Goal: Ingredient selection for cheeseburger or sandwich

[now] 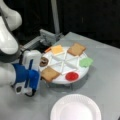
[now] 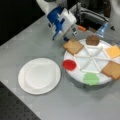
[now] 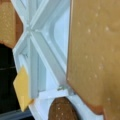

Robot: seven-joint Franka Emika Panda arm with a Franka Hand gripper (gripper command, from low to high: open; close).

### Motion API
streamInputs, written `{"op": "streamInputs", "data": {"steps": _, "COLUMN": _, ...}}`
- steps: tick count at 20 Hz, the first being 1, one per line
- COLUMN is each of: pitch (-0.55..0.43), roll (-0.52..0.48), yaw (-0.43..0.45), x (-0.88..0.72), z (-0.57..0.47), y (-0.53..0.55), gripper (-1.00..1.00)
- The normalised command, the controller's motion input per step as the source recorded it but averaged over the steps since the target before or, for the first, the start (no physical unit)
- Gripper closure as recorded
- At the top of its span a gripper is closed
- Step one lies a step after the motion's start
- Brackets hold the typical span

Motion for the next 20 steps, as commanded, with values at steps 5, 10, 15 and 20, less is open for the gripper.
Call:
{"op": "streamInputs", "data": {"steps": 5, "pitch": -0.037, "roll": 0.347, "yaw": 0.215, "x": 0.30, "z": -0.15, "y": -0.36, "gripper": -1.00}}
{"op": "streamInputs", "data": {"steps": 10, "pitch": -0.047, "roll": 0.307, "yaw": 0.177, "x": 0.30, "z": -0.16, "y": -0.35, "gripper": -1.00}}
{"op": "streamInputs", "data": {"steps": 15, "pitch": -0.086, "roll": 0.327, "yaw": 0.134, "x": 0.28, "z": -0.16, "y": -0.29, "gripper": -1.00}}
{"op": "streamInputs", "data": {"steps": 20, "pitch": -0.070, "roll": 0.350, "yaw": 0.092, "x": 0.29, "z": -0.13, "y": -0.20, "gripper": -1.00}}
